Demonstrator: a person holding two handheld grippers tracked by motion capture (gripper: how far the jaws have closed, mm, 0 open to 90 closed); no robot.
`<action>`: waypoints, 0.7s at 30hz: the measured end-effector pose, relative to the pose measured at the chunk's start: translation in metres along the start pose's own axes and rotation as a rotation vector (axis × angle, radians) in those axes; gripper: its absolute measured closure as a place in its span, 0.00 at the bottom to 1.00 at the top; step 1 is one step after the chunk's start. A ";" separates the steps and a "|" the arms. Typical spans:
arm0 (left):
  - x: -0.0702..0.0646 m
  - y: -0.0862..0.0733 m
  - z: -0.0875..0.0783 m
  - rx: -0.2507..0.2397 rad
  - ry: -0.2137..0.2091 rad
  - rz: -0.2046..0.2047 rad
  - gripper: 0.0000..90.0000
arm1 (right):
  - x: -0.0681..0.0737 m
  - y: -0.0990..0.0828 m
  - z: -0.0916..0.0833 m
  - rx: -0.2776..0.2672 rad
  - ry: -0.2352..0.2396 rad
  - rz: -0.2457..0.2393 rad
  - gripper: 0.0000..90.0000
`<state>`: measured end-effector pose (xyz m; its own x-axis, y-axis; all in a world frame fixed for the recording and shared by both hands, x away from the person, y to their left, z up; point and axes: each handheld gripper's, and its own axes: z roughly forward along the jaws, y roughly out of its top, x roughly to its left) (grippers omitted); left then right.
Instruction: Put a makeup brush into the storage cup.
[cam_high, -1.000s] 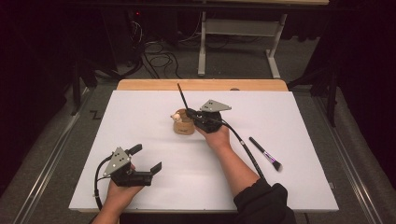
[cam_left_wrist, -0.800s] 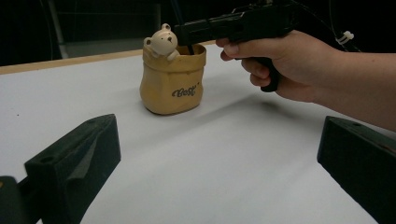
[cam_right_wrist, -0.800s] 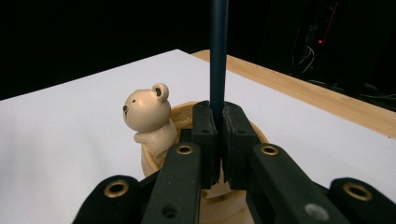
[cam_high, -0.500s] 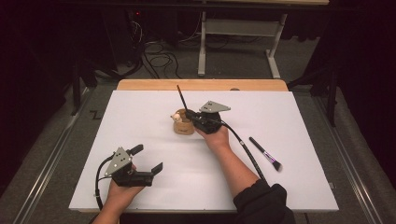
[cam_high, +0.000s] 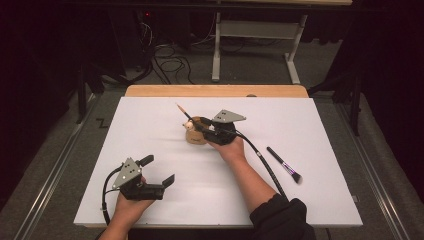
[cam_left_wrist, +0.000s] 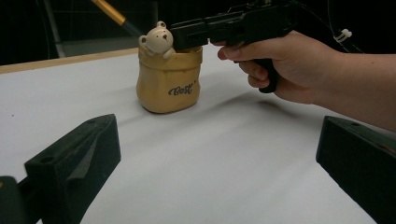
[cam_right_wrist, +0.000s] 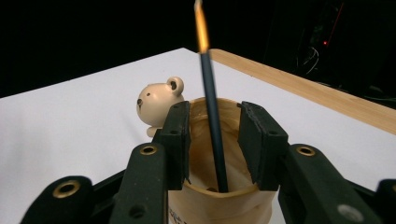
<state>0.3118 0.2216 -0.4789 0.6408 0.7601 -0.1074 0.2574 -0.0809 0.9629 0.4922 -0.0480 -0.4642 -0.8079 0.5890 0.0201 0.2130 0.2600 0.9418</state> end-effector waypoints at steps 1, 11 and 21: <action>0.000 0.000 0.000 -0.001 0.000 0.000 0.01 | 0.000 0.001 0.000 -0.002 0.000 -0.003 0.71; 0.000 0.000 0.000 0.005 0.004 0.003 0.01 | 0.002 0.005 -0.009 -0.015 -0.005 -0.012 0.71; -0.001 0.000 0.002 0.014 0.008 0.011 0.01 | -0.001 0.002 -0.021 -0.004 -0.013 -0.013 0.72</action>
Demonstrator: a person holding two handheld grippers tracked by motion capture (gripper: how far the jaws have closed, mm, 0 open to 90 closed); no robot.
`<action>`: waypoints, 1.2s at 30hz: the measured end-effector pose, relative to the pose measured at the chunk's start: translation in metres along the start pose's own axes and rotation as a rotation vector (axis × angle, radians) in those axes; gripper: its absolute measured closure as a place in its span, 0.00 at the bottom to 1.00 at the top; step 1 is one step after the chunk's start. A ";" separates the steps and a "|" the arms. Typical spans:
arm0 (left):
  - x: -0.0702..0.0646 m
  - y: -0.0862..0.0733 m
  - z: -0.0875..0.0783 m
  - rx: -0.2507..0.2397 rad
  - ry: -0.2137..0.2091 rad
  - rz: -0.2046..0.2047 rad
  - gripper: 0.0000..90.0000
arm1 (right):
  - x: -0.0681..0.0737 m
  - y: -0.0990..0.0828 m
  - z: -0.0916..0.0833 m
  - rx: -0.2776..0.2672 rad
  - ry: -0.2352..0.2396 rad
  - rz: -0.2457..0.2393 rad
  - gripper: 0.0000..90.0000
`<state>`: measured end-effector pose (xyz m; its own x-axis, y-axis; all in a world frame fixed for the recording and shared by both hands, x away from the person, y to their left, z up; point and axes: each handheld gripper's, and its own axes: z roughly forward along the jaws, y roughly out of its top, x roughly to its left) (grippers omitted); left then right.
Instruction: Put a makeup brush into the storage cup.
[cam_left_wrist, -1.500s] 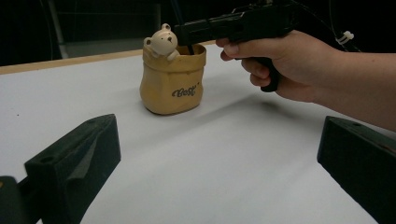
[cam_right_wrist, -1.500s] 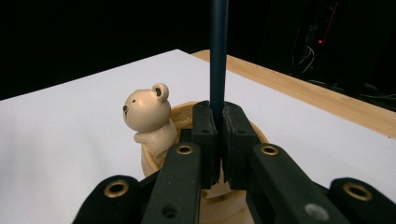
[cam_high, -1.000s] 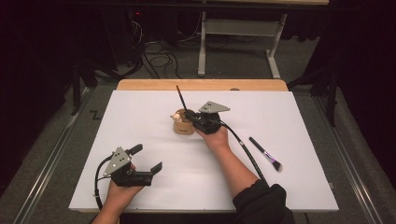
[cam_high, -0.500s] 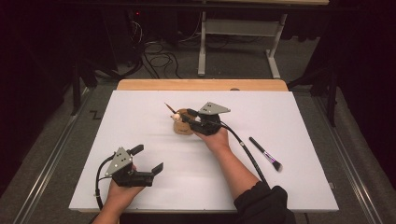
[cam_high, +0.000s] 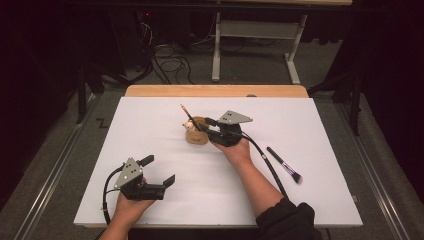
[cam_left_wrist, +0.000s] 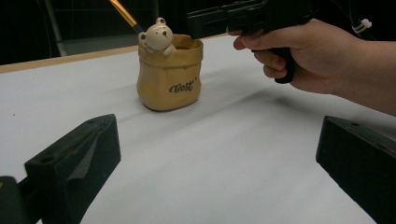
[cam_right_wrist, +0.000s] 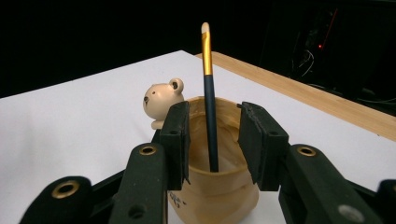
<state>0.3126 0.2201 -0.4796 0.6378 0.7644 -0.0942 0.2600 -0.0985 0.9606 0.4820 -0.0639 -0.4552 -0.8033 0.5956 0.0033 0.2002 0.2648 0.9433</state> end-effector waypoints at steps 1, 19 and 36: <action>0.000 0.000 0.000 0.001 0.001 0.000 0.01 | 0.000 0.000 -0.001 -0.002 0.000 0.001 0.72; 0.001 -0.001 0.002 0.010 0.005 0.005 0.01 | 0.013 -0.023 -0.054 0.005 -0.016 0.018 0.68; 0.000 -0.003 0.006 0.029 0.010 0.009 0.00 | 0.016 -0.044 -0.119 -0.013 -0.041 0.050 0.54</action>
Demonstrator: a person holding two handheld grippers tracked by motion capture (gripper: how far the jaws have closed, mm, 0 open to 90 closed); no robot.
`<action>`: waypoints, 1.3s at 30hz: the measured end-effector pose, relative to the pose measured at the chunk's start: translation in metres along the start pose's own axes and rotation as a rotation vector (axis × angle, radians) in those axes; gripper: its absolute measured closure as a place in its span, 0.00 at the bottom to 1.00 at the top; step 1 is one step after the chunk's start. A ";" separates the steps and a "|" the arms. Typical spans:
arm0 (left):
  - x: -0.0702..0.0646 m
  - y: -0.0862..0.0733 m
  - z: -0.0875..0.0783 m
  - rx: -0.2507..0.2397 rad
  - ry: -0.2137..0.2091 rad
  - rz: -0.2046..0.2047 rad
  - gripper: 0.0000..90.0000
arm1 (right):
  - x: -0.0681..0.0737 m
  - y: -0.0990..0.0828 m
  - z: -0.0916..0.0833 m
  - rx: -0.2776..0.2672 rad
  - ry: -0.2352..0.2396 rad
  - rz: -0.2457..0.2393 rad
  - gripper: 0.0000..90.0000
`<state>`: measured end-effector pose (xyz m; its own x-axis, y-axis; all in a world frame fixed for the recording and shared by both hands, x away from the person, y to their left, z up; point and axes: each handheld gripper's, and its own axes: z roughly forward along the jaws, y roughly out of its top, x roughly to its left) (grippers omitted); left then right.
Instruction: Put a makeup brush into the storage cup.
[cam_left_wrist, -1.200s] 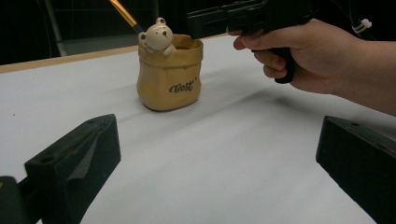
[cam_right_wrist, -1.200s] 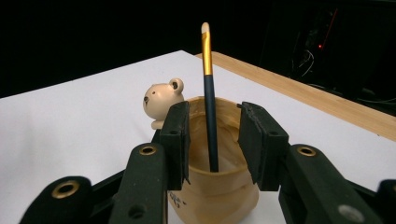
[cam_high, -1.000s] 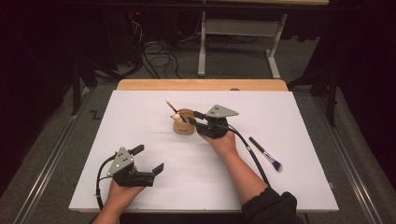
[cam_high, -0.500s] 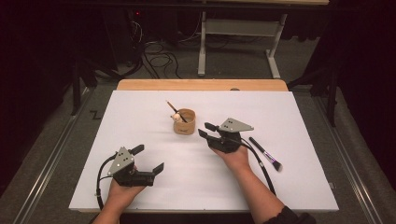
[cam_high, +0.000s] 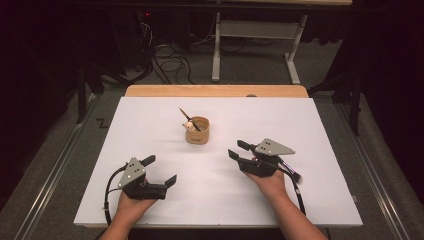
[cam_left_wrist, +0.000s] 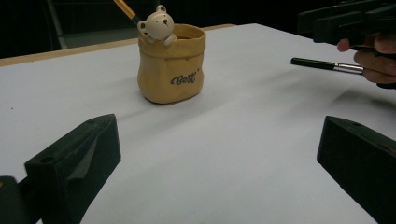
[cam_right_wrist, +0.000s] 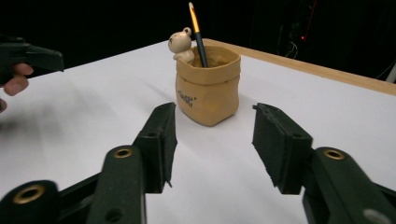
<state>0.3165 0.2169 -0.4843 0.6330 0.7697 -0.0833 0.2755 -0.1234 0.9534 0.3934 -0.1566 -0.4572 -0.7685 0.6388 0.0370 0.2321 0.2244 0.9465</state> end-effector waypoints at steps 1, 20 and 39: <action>0.000 0.000 0.000 0.000 0.001 -0.001 0.00 | 0.001 -0.001 -0.003 -0.001 0.000 0.002 0.53; 0.000 -0.001 0.001 0.005 0.002 -0.001 0.00 | 0.001 -0.010 -0.056 -0.009 -0.039 0.003 0.17; -0.002 0.000 0.001 -0.002 0.001 0.008 0.00 | -0.017 -0.036 -0.110 0.018 -0.111 -0.002 0.09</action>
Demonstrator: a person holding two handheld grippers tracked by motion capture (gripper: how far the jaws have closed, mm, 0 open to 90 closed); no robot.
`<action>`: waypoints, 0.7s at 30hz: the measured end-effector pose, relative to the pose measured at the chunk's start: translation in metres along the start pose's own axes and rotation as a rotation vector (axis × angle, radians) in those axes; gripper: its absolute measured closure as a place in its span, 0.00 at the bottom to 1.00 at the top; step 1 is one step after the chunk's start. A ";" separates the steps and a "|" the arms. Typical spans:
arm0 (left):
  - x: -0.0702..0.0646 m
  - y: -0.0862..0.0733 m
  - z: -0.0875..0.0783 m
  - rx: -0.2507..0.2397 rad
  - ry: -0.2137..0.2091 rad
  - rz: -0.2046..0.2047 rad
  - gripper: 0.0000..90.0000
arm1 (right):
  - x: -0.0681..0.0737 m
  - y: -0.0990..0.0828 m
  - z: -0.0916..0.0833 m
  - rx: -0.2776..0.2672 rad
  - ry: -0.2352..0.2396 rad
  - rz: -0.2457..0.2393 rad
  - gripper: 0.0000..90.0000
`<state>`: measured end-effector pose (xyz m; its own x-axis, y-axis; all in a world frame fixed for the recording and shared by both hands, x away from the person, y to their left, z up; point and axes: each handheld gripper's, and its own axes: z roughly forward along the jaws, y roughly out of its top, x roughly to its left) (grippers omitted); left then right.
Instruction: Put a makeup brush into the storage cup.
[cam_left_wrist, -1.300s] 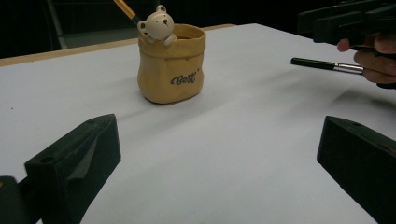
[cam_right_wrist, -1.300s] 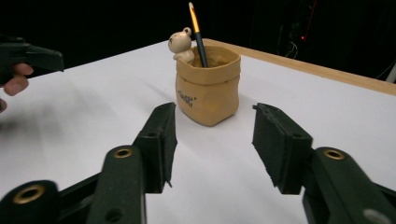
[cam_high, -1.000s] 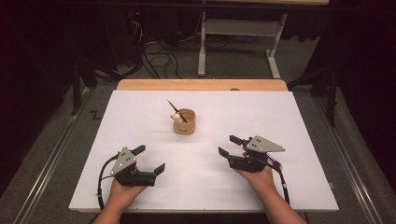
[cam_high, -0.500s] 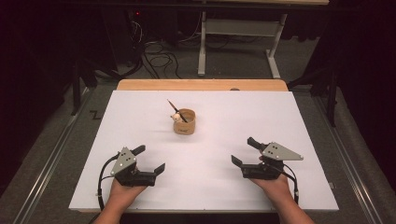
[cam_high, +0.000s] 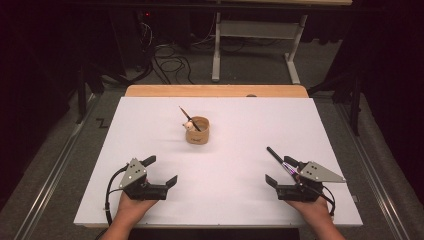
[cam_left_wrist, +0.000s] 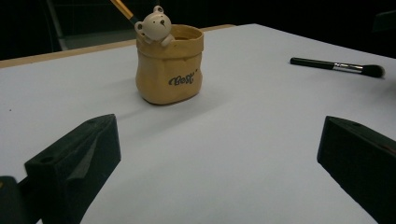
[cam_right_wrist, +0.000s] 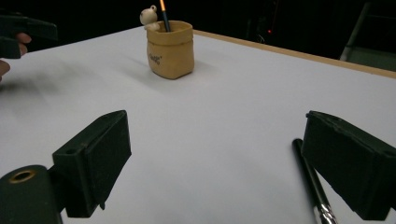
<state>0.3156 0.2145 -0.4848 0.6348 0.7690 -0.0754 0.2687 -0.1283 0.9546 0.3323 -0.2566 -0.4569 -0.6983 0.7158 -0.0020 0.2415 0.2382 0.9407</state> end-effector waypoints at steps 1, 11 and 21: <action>0.000 0.000 0.000 0.001 0.001 -0.001 0.00 | 0.000 -0.002 -0.003 0.002 -0.002 0.002 0.09; 0.000 0.001 -0.001 -0.009 -0.004 0.001 0.00 | -0.002 -0.006 -0.008 0.010 -0.039 -0.002 0.08; 0.000 0.002 -0.001 -0.015 -0.004 0.004 0.00 | -0.010 -0.008 -0.010 0.011 -0.067 0.022 0.09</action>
<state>0.3153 0.2149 -0.4827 0.6390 0.7657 -0.0730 0.2551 -0.1215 0.9592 0.3304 -0.2722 -0.4610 -0.6463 0.7631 -0.0038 0.2643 0.2286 0.9370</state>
